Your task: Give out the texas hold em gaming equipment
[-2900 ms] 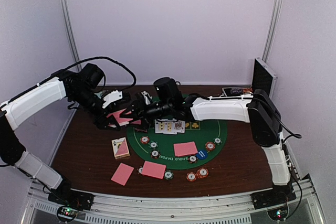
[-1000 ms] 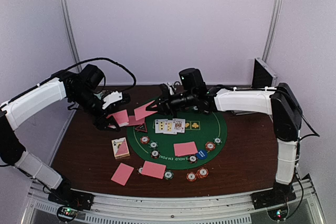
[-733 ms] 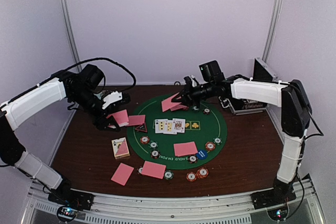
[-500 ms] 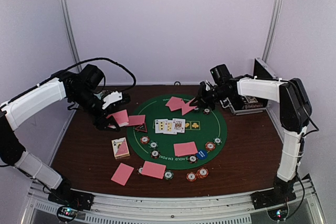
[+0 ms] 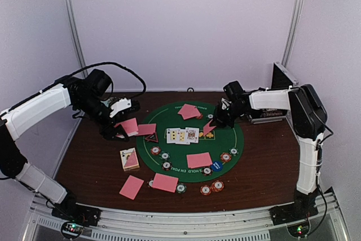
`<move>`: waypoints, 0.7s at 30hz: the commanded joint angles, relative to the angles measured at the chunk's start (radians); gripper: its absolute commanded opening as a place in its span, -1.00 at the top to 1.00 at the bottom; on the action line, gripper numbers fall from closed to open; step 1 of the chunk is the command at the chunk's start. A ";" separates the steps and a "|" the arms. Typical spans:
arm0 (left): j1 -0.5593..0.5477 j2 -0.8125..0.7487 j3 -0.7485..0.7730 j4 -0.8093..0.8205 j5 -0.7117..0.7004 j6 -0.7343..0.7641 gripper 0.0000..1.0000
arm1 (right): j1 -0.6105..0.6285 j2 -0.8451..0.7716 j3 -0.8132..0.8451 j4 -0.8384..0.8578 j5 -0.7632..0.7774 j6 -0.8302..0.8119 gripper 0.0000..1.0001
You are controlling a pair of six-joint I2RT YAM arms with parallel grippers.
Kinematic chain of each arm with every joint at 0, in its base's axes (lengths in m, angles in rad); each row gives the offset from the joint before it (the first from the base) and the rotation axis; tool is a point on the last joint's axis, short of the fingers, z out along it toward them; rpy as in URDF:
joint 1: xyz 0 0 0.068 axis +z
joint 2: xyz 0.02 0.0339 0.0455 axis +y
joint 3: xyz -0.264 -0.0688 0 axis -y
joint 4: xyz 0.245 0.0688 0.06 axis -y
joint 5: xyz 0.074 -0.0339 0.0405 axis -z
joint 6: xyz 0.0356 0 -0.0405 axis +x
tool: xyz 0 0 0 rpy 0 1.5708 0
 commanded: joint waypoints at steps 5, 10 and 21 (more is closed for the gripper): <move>-0.001 -0.027 -0.006 0.034 0.020 0.002 1.00 | -0.003 -0.004 -0.078 0.158 0.024 0.031 0.96; -0.001 -0.029 -0.002 0.027 0.017 0.005 1.00 | -0.004 0.007 -0.081 0.186 0.012 0.045 0.90; -0.001 -0.027 0.013 0.016 0.025 0.006 1.00 | -0.003 -0.086 -0.089 0.026 0.152 -0.056 -0.17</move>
